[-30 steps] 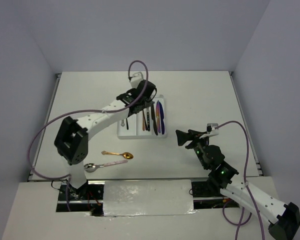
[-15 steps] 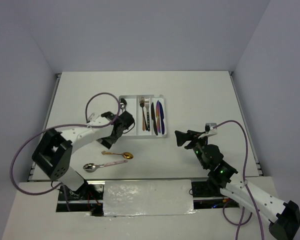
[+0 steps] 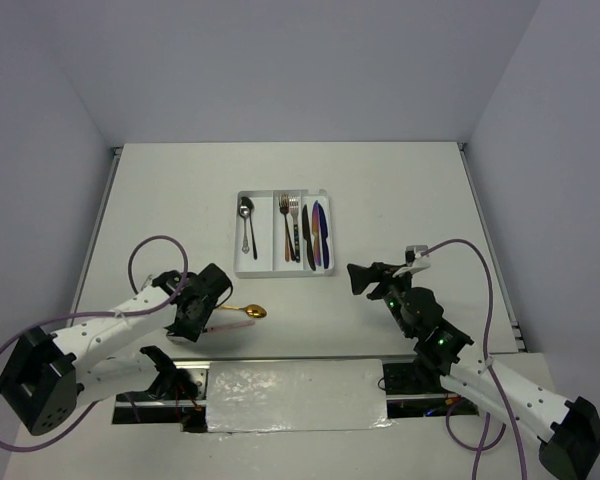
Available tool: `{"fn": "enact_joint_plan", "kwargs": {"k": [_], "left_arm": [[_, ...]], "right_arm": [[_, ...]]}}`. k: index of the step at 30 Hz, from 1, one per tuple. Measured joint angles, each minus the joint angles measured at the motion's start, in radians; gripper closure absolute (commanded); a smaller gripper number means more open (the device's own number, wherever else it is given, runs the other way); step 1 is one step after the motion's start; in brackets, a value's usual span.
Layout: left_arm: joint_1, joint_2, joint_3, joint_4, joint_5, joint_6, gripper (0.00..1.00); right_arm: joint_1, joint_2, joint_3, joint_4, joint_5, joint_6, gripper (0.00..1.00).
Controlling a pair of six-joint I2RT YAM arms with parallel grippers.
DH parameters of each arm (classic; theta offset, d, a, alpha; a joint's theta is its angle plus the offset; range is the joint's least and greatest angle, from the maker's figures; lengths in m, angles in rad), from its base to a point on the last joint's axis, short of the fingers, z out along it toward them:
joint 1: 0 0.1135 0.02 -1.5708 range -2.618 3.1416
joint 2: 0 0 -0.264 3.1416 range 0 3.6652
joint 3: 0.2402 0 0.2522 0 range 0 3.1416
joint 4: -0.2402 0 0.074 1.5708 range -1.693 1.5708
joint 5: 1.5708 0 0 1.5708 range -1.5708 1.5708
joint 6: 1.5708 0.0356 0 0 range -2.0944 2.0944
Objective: Sort the eating utensils into containers
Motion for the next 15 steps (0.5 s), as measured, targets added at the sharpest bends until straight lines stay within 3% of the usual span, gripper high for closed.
{"fn": "enact_joint_plan", "kwargs": {"k": [7,15], "left_arm": [[-0.035,0.002,-0.061,0.042,0.074,0.0,0.31],[-0.039,0.117,-0.045,0.069,0.103,0.001,0.34]], "right_arm": [[0.0,0.058,0.008,0.0,0.0,0.0,0.18],[0.0,0.079,0.01,0.005,0.004,-0.001,0.18]]}}
